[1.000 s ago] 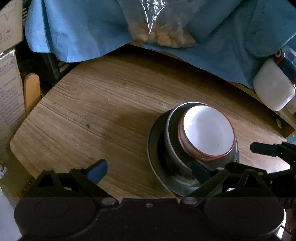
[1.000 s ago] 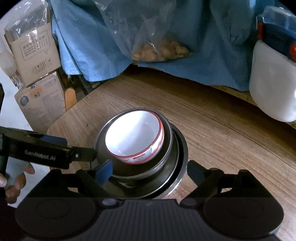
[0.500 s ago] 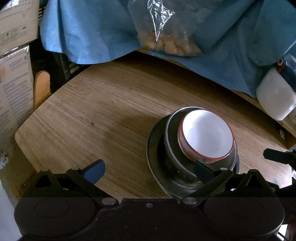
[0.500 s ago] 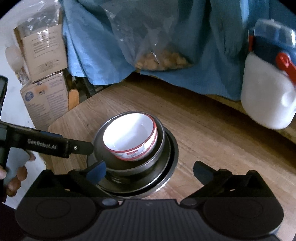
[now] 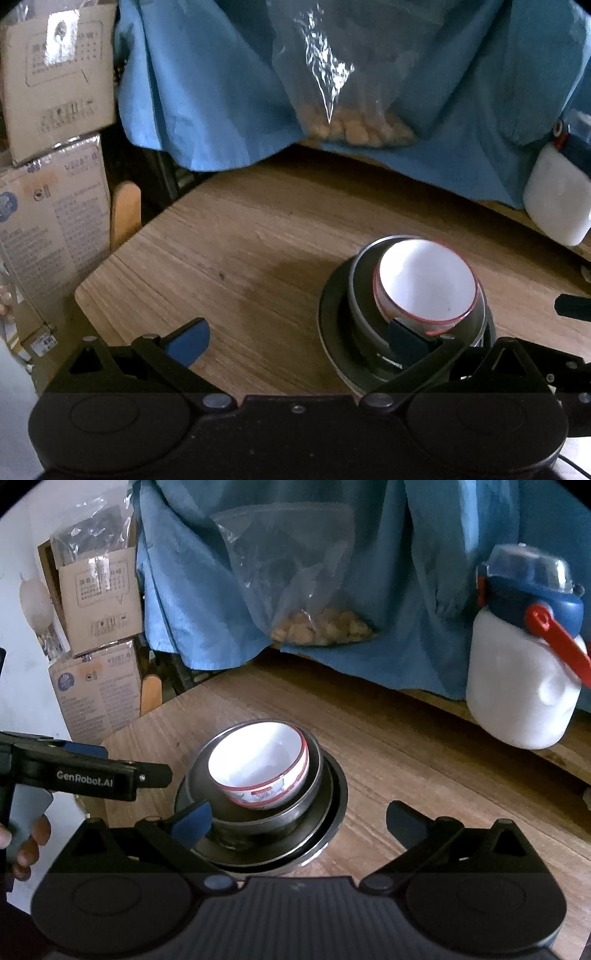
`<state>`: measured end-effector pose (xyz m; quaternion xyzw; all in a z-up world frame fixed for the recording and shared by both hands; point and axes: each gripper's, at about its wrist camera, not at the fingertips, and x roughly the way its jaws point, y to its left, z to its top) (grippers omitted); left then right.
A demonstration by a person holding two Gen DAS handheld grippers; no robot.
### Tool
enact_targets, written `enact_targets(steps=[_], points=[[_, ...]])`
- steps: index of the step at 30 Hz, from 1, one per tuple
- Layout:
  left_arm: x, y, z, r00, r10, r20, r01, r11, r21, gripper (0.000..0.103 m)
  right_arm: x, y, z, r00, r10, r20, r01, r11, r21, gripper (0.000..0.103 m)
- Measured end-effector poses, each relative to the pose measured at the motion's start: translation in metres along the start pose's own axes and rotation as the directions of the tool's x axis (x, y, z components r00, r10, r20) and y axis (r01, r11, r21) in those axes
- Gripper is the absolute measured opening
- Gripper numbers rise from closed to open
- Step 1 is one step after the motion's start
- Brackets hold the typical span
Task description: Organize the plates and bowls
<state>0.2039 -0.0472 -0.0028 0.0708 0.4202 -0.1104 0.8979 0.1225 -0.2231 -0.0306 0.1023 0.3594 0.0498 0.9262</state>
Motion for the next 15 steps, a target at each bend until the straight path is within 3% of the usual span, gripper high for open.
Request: enact_targets(steps=[15], points=[[-0.041, 0.014, -0.033, 0.993, -0.083, 0.084, 0.081, 0.997, 0.019, 0.102, -0.042, 0.03, -0.021, 0.991, -0.124, 0.046, 0.124, 0.992, 0.002, 0.103]])
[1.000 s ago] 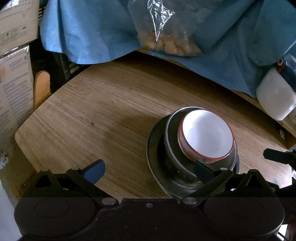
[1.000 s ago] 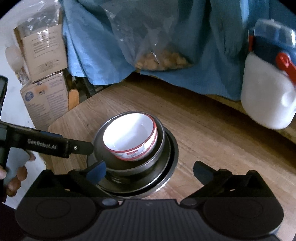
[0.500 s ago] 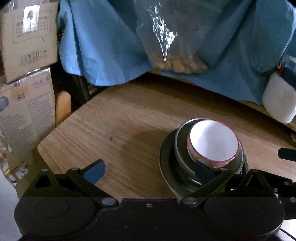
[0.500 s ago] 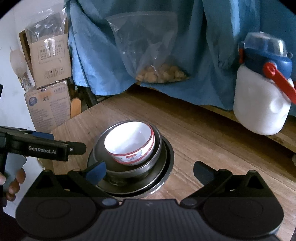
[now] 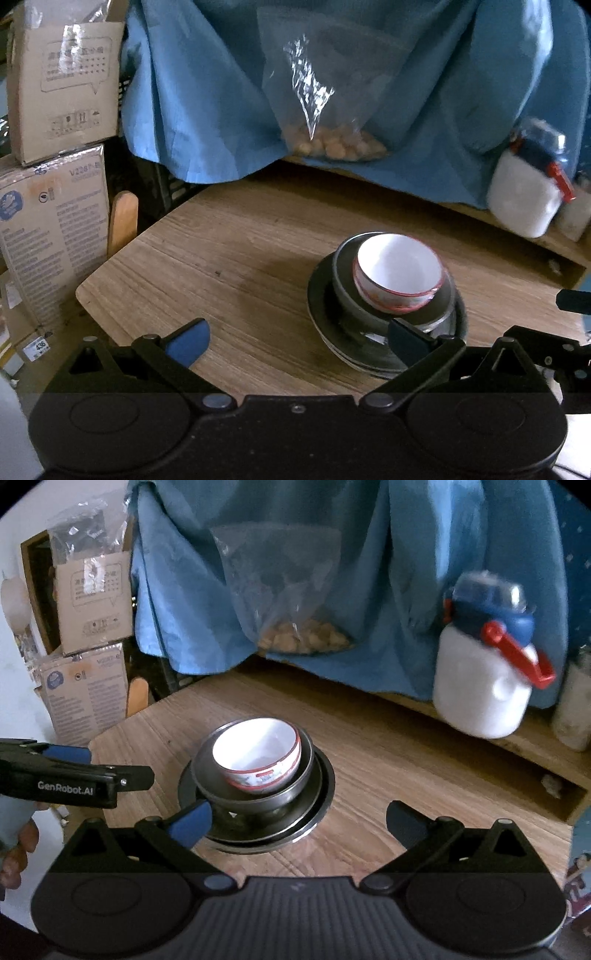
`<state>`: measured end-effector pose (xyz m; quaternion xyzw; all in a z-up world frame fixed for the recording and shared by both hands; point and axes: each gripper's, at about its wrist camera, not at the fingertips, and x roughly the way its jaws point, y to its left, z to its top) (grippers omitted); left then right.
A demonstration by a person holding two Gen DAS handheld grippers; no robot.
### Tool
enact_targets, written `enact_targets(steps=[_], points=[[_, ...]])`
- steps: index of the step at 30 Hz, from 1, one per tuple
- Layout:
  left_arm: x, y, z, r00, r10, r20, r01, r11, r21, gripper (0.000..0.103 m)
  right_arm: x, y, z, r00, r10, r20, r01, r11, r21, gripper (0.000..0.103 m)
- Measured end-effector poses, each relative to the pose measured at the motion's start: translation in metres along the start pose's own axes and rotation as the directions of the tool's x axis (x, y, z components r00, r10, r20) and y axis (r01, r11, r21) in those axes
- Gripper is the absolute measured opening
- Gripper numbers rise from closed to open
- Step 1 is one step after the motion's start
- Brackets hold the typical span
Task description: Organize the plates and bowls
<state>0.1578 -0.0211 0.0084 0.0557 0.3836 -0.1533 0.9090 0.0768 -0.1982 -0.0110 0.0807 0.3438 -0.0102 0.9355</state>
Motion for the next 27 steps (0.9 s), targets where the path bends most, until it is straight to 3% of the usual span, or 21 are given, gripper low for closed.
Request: enact_targets(steps=[9, 14, 20, 27], points=[[-0.028, 0.0, -0.038, 1.0, -0.022, -0.012, 0.022, 1.0, 0.008, 0.102, -0.041, 0.017, -0.041, 0.998, -0.055, -0.006, 0.056, 0.997, 0.044, 0.103], [-0.042, -0.01, -0.047, 1.0, -0.03, 0.0, 0.03, 0.999, 0.03, 0.102, -0.055, 0.013, -0.043, 0.998, -0.064, 0.009, 0.064, 0.997, 0.041, 0.103], [-0.051, -0.028, -0.05, 1.0, 0.009, 0.002, -0.009, 1.0, 0.002, 0.102, -0.057, 0.0, -0.045, 1.0, -0.001, 0.001, 0.001, 1.0, -0.001, 0.103], [-0.064, -0.058, -0.062, 0.996, 0.084, -0.019, -0.086, 0.989, -0.119, 0.102, -0.058, -0.033, -0.042, 0.994, 0.102, -0.024, -0.104, 0.99, -0.092, 0.103]])
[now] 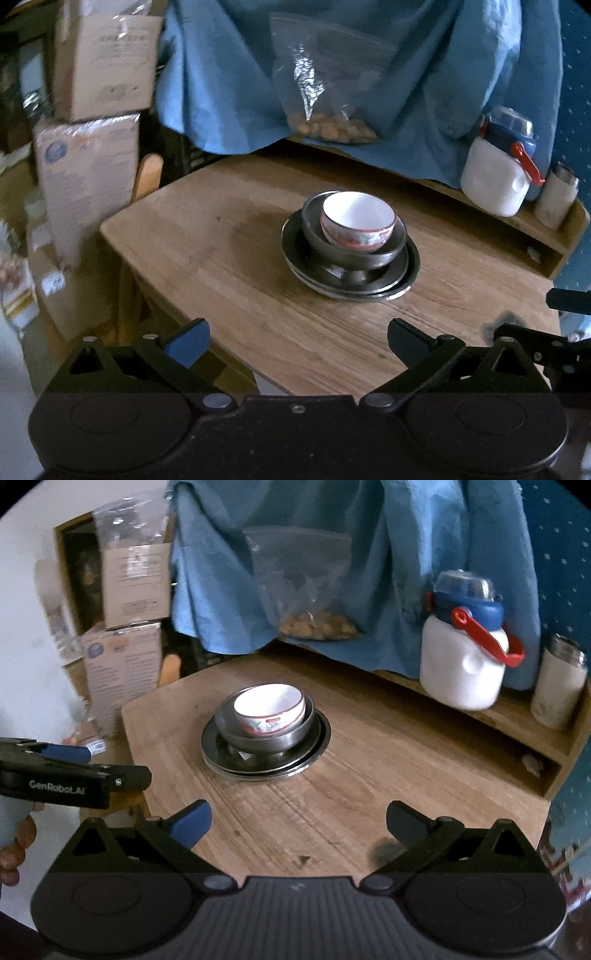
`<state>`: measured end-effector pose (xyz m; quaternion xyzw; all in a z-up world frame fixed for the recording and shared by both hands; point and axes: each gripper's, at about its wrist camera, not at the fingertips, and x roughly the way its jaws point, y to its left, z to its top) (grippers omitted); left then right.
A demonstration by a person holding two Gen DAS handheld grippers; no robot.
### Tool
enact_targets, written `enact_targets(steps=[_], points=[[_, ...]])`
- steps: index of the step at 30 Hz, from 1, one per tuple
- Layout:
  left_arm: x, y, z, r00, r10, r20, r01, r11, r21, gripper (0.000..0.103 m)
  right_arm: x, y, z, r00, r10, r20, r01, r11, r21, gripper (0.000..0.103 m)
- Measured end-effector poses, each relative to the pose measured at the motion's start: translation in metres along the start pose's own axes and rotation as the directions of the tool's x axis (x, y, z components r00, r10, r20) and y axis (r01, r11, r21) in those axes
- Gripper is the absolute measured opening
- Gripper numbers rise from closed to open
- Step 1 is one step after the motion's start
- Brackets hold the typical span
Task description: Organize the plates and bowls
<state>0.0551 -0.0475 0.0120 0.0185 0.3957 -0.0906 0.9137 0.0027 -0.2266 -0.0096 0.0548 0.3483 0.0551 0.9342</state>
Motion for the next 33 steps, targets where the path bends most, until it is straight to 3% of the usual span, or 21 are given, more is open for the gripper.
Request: enact_targets(steps=[7, 13, 23, 33], points=[[-0.02, -0.018, -0.03, 0.992, 0.125, -0.029, -0.127, 0.987, -0.097, 0.102, -0.002, -0.036, -0.011, 0.996, 0.093, -0.014, -0.094, 0.994, -0.06, 0.103], [-0.033, -0.031, -0.04, 0.986, 0.168, -0.015, -0.169, 0.98, -0.109, 0.102, -0.006, -0.054, -0.018, 0.991, 0.126, -0.04, -0.128, 0.99, -0.062, 0.103], [-0.032, -0.045, -0.049, 0.987, 0.161, -0.031, -0.163, 0.981, -0.107, 0.102, 0.0, -0.063, -0.025, 0.987, 0.143, -0.077, -0.148, 0.986, -0.075, 0.103], [-0.031, -0.051, -0.047, 0.988, 0.154, -0.028, -0.156, 0.983, -0.101, 0.102, -0.006, -0.065, -0.026, 0.987, 0.146, -0.061, -0.152, 0.982, -0.108, 0.103]])
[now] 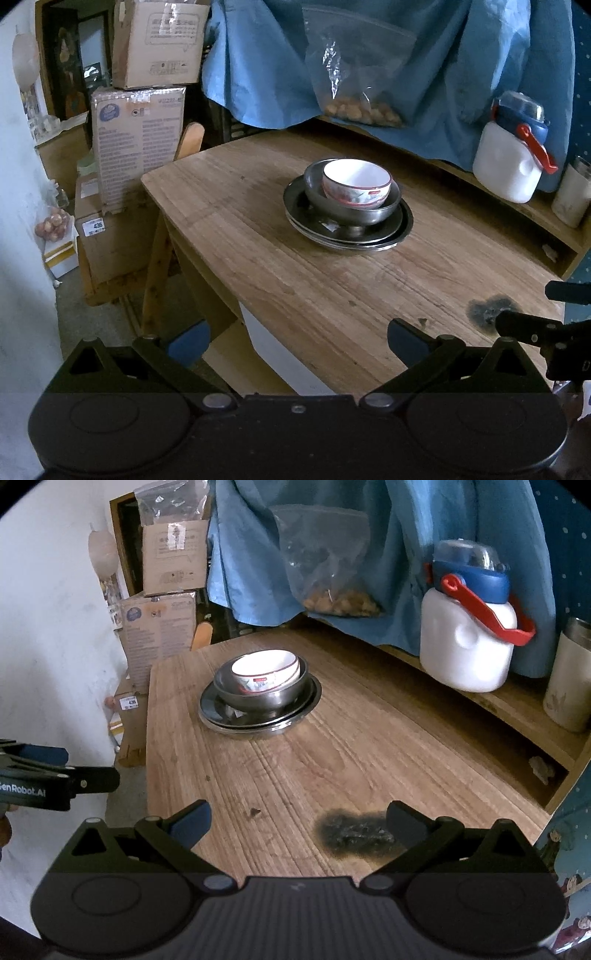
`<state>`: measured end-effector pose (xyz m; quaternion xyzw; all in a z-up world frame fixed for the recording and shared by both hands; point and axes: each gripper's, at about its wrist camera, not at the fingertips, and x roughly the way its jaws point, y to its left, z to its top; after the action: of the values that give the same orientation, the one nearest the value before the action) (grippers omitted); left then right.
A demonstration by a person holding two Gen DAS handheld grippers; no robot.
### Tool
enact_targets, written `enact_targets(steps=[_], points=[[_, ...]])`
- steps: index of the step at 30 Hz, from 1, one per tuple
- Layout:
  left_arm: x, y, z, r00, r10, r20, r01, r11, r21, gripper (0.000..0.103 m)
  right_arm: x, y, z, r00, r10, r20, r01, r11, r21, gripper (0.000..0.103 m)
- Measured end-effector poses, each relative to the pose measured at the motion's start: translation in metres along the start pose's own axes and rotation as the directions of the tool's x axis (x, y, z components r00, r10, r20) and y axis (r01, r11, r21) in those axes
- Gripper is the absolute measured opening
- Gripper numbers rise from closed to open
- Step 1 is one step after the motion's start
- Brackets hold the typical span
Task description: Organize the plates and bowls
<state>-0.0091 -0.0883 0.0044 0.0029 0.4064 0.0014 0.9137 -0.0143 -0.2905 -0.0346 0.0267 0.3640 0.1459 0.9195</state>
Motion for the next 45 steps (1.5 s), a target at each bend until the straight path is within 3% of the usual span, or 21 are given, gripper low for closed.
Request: enact_targets(steps=[45], points=[[-0.008, -0.003, 0.002, 1.0, -0.007, 0.023, 0.006, 1.0, 0.011, 0.102, -0.011, 0.002, 0.0, 1.0, -0.009, 0.024, 0.009, 1.0, -0.005, 0.103]])
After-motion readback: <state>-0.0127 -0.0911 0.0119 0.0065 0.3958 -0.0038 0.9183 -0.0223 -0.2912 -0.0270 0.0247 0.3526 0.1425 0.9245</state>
